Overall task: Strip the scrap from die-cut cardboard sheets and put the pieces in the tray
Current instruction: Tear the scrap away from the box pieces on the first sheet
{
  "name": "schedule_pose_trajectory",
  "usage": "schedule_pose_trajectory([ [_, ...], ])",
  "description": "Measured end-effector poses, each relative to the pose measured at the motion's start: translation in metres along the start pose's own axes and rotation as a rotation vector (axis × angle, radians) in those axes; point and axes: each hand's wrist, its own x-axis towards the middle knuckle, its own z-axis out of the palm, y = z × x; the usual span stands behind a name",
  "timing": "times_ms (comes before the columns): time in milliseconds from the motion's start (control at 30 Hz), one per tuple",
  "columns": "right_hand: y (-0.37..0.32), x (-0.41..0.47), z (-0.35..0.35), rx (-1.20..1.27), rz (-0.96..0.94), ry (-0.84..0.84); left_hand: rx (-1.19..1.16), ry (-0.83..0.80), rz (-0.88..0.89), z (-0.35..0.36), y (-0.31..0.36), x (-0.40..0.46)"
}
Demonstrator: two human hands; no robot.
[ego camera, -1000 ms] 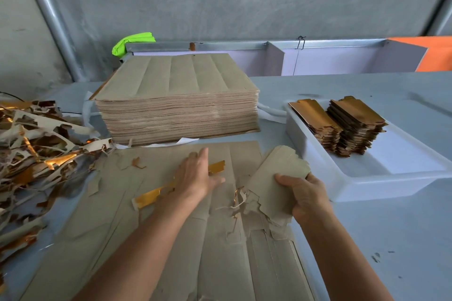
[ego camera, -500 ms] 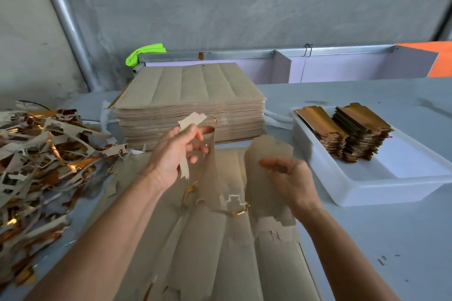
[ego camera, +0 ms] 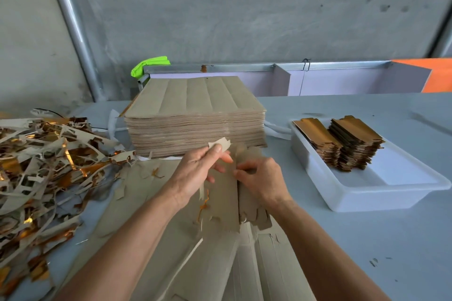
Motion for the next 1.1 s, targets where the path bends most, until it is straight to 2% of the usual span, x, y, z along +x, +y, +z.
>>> schedule_pose_trajectory([
  [167,0.005,-0.001,0.008,-0.009,0.012,-0.037,0.037,-0.069,0.046,-0.004,0.004,-0.002],
  [233,0.012,-0.002,0.009,0.068,0.057,-0.022,0.071,0.102,0.026,-0.007,0.003,0.003],
  [333,0.022,-0.008,0.007,0.226,0.123,-0.042,-0.117,0.466,-0.085,-0.019,-0.001,0.014],
  [400,0.027,-0.014,0.005,0.303,0.139,-0.078,-0.211,0.554,-0.101,-0.026,-0.002,0.017],
  [467,0.029,-0.016,0.003,0.364,0.142,-0.095,-0.37,0.572,-0.086,-0.028,-0.001,0.016],
  [533,0.03,-0.018,0.001,0.422,0.134,-0.109,-0.536,0.54,-0.06,-0.03,-0.002,0.015],
  [567,0.03,-0.019,-0.001,0.43,0.119,-0.121,-0.538,0.523,-0.032,-0.03,-0.003,0.015],
  [600,0.029,-0.02,-0.002,0.42,0.096,-0.136,-0.47,0.507,-0.003,-0.028,-0.005,0.014],
  [667,0.026,-0.021,-0.003,0.363,0.033,-0.17,-0.137,0.442,0.035,-0.024,-0.01,0.012],
  [733,0.022,-0.022,-0.003,0.299,-0.028,-0.189,0.175,0.257,0.03,-0.023,-0.016,0.009],
  [800,0.018,-0.023,-0.003,0.247,-0.086,-0.203,0.238,0.041,-0.03,-0.025,-0.02,0.008],
  [867,0.017,-0.024,-0.003,0.236,-0.117,-0.221,0.242,-0.081,-0.063,-0.026,-0.023,0.008],
  [967,0.016,-0.027,-0.002,0.28,-0.1,-0.228,0.332,-0.041,-0.084,-0.026,-0.024,0.012],
  [1100,0.02,-0.026,0.001,0.395,0.024,-0.116,0.446,0.027,-0.009,-0.035,-0.022,0.013],
])
